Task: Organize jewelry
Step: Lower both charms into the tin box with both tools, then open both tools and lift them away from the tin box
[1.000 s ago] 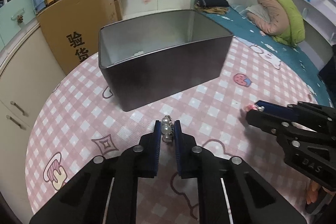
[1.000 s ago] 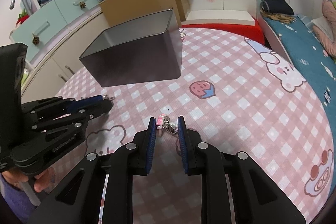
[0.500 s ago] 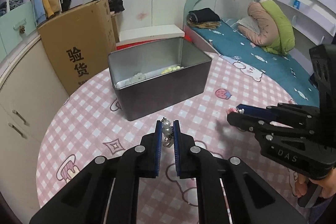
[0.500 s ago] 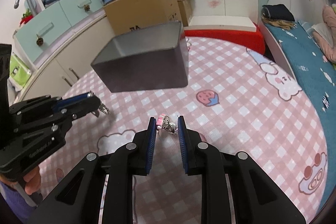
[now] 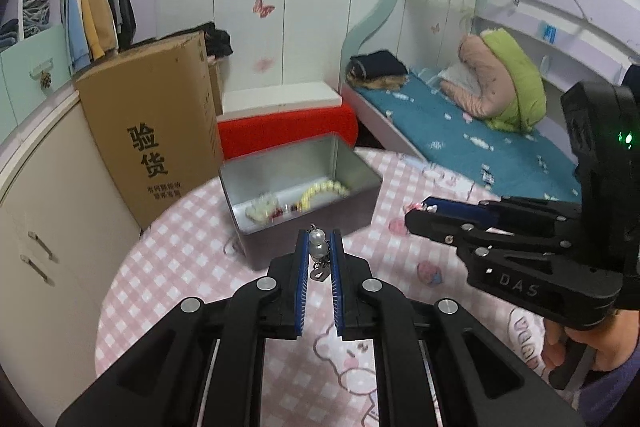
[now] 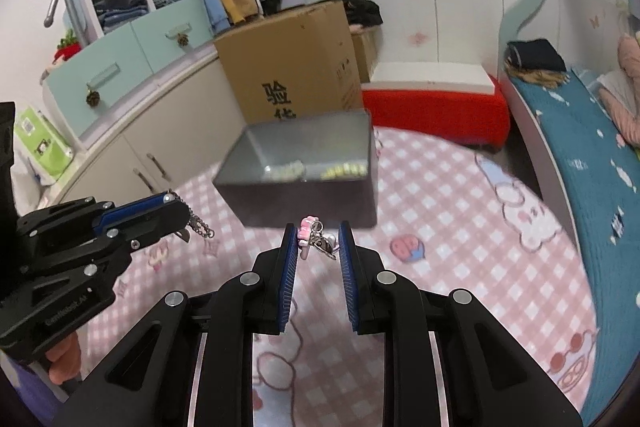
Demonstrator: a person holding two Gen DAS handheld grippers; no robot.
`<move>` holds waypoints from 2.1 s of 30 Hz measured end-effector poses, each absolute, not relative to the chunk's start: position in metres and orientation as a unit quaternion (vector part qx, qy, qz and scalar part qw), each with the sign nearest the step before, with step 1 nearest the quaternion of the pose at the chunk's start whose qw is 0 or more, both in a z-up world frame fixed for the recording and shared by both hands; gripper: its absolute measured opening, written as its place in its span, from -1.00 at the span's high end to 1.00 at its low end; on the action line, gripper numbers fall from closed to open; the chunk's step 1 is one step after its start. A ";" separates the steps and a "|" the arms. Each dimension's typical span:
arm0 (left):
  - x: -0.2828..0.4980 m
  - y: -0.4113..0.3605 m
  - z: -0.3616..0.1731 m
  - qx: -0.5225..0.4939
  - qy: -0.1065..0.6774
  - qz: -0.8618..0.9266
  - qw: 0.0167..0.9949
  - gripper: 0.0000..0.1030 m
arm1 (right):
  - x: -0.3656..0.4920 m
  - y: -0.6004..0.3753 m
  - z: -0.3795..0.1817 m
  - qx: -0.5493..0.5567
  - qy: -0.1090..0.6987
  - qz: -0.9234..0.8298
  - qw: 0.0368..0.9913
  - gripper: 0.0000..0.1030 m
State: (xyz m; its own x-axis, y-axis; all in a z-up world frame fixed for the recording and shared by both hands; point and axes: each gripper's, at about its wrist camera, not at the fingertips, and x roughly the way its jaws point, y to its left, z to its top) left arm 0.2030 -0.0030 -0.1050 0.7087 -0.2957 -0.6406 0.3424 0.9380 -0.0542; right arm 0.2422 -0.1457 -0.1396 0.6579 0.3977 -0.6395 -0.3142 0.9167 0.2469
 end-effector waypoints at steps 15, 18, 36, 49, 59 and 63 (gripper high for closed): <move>0.304 0.006 -0.112 -0.044 0.428 -0.198 0.881 0.83 | 0.308 -0.130 -0.119 0.092 0.381 0.211 0.896 0.58; 0.314 0.006 -0.128 -0.047 0.443 -0.193 0.874 0.83 | 0.321 -0.127 -0.131 0.096 0.395 0.209 0.889 0.58; 0.325 0.003 -0.154 -0.030 0.466 -0.171 0.868 0.82 | 0.340 -0.118 -0.163 0.090 0.427 0.201 0.877 0.58; 0.324 0.004 -0.156 -0.029 0.471 -0.167 0.866 0.82 | 0.341 -0.115 -0.165 0.079 0.431 0.195 0.877 0.58; 0.317 0.003 -0.148 -0.021 0.461 -0.167 0.871 0.78 | 0.336 -0.120 -0.161 0.084 0.423 0.197 0.880 0.55; 0.310 0.007 -0.139 -0.022 0.442 -0.153 0.884 0.29 | 0.330 -0.126 -0.154 0.088 0.416 0.192 0.884 0.42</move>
